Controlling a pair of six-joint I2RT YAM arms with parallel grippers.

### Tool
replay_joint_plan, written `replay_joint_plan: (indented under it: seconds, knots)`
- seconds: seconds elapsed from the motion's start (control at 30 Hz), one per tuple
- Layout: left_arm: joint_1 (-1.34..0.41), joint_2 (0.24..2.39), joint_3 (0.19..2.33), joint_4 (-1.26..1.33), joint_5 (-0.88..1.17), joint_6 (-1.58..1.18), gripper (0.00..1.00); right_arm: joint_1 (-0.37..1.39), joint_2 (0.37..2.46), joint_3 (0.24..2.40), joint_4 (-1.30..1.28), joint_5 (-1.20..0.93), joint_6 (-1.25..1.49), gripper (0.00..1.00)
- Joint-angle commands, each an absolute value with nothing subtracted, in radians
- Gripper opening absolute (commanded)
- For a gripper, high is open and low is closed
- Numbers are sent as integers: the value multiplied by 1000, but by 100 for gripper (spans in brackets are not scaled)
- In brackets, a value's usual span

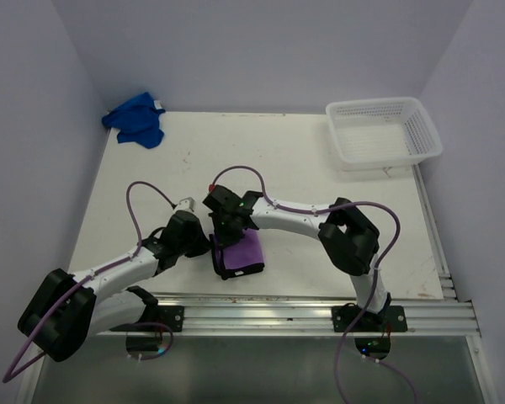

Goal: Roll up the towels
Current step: Fold the towel

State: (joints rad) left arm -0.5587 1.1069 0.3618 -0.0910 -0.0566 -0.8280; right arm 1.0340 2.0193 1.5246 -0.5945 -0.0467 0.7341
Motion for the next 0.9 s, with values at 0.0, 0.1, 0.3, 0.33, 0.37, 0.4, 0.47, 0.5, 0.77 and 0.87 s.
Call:
replay_joint_plan:
  seconds: [0.0, 0.1, 0.3, 0.33, 0.37, 0.4, 0.47, 0.5, 0.77, 0.87]
  knots:
    - [-563, 1106, 359, -43, -49, -831, 0, 1046, 2046, 1563, -568, -72, 752, 0]
    - [-563, 1104, 357, -44, -49, -830, 0, 1046, 2060, 1562, -560, -77, 755, 0]
    - [-561, 1103, 354, -43, -51, -827, 0, 1046, 2085, 1571, -552, -86, 762, 0]
    - [-563, 1103, 354, -43, -51, -827, 0, 1046, 2086, 1572, -551, -90, 762, 5]
    - [-563, 1103, 351, -43, -52, -827, 0, 1046, 2086, 1574, -548, -94, 765, 9]
    - [-561, 1104, 351, -41, -52, -827, 0, 1046, 2086, 1575, -546, -97, 767, 13]
    - [-563, 1103, 348, -41, -52, -827, 0, 1046, 2085, 1578, -546, -101, 770, 22]
    - [-563, 1103, 350, -41, -52, -827, 0, 1046, 2083, 1578, -549, -101, 772, 26]
    - [-563, 1077, 348, -55, -58, -825, 0, 1046, 2030, 1598, -595, -69, 761, 38]
    - [-563, 1071, 347, -64, -64, -824, 0, 1046, 2002, 1601, -620, -51, 753, 40]
